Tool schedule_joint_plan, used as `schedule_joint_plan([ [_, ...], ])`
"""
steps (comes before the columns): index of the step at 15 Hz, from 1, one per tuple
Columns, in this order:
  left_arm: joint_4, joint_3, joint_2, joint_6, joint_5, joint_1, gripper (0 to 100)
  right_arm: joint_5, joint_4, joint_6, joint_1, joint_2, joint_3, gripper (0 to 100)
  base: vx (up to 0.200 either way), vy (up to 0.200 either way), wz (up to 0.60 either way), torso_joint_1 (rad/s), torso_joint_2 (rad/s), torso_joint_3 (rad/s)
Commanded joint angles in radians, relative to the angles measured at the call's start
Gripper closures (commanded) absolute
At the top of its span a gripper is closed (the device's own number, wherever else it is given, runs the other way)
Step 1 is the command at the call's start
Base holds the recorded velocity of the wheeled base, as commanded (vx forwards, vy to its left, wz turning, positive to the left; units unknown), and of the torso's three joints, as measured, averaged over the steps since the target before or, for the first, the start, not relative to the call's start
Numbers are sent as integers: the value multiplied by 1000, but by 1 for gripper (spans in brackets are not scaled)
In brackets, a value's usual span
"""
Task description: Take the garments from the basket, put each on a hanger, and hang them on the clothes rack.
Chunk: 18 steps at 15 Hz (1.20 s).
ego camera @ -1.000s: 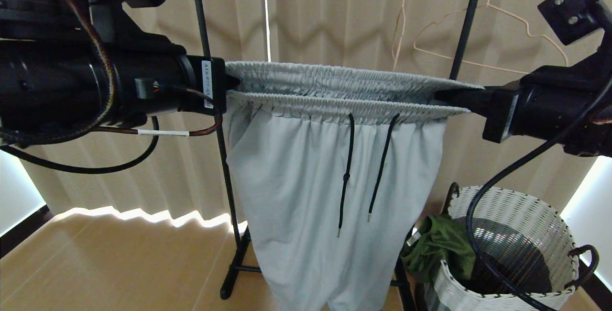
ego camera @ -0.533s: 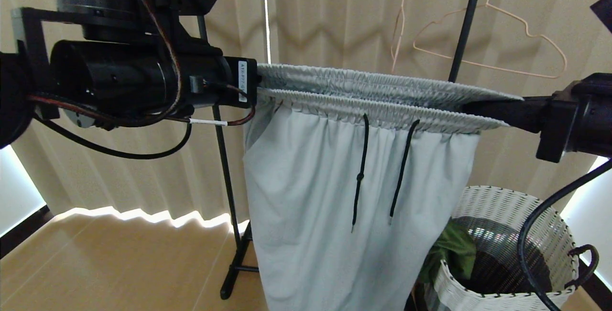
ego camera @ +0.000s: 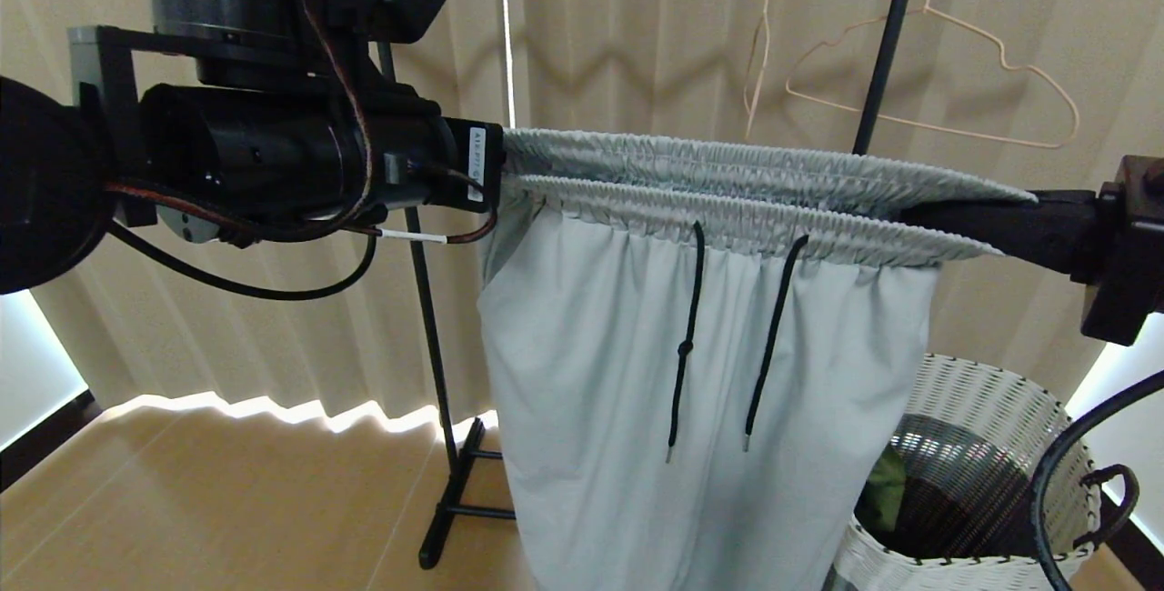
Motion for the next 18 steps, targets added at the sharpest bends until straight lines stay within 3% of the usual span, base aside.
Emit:
schedule_joint_plan([
  [1, 4, 4, -7, 1, 2, 20, 100, -28, -57, -17, -31, 52, 3, 100, 0, 0, 0, 0, 0, 0],
  [5, 13, 76, -87, 1, -5, 20, 100, -93, -218, -13, -39, 152, -10, 100, 0, 0, 0, 0, 0, 0],
  [9, 110, 116, -196, -1, -30, -5, 100, -88, -328, -10, -39, 252, -66, 100, 0, 0, 0, 0, 0, 0],
  [11, 179, 151, -277, -13, -128, -49, 100, -87, -394, 23, -39, 318, -112, 100, 0, 0, 0, 0, 0, 0],
  [13, 185, 173, -317, -13, -176, -85, 100, -85, -425, 36, -37, 348, -124, 100, 0, 0, 0, 0, 0, 0],
  [18, 187, 196, -326, -16, -179, -125, 100, -87, -428, 38, -39, 351, -124, 100, 0, 0, 0, 0, 0, 0],
])
